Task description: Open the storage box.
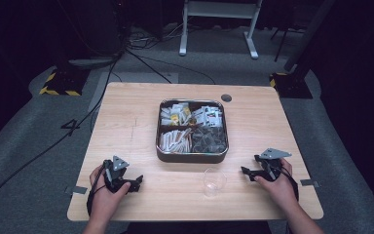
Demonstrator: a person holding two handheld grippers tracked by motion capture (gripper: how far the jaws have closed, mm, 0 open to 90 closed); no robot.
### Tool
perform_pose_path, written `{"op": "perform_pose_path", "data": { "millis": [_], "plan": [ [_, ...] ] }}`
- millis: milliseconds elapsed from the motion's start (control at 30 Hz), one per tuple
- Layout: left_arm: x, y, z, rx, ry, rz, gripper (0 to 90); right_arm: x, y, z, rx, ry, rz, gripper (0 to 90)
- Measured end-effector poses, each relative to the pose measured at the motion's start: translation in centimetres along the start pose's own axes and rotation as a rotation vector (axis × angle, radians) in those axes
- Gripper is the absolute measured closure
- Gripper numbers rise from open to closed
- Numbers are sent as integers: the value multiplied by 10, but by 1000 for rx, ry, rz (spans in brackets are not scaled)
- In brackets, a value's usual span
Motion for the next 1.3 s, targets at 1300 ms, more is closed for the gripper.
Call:
{"op": "perform_pose_path", "data": {
  "millis": [1300],
  "plan": [
    [1, 5, -9, -33, -16, -9, 137, 34, -14, -115, -67, -104, -189, 344]
  ]
}}
Point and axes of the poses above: each handheld gripper's, and its own axes: y roughly forward along the jaws, z roughly out of its underside, x roughly to its left, the point moved 8 cm from there along y, roughly forward along the jaws, and after that the axes turned 4 degrees about -y, right-handed, at the moved point
